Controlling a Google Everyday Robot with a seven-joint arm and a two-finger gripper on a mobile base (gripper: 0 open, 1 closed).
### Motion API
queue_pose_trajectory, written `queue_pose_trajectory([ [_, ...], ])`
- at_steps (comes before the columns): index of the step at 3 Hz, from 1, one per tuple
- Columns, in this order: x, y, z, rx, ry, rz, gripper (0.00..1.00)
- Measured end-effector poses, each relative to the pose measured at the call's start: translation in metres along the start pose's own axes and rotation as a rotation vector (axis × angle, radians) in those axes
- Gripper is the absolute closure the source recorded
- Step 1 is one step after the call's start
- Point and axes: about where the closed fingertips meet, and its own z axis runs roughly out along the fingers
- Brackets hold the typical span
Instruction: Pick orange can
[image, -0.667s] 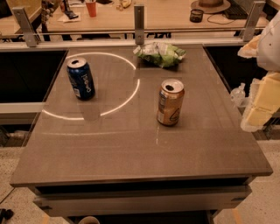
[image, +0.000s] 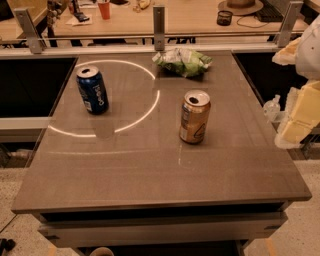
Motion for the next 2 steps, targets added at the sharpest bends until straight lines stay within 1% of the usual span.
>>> queue_pose_trajectory([
  [1, 0.027, -0.022, 0.009, 0.018, -0.124, 0.041, 0.0],
  [2, 0.06, -0.022, 0.03, -0.035, -0.327, 0.044, 0.0],
])
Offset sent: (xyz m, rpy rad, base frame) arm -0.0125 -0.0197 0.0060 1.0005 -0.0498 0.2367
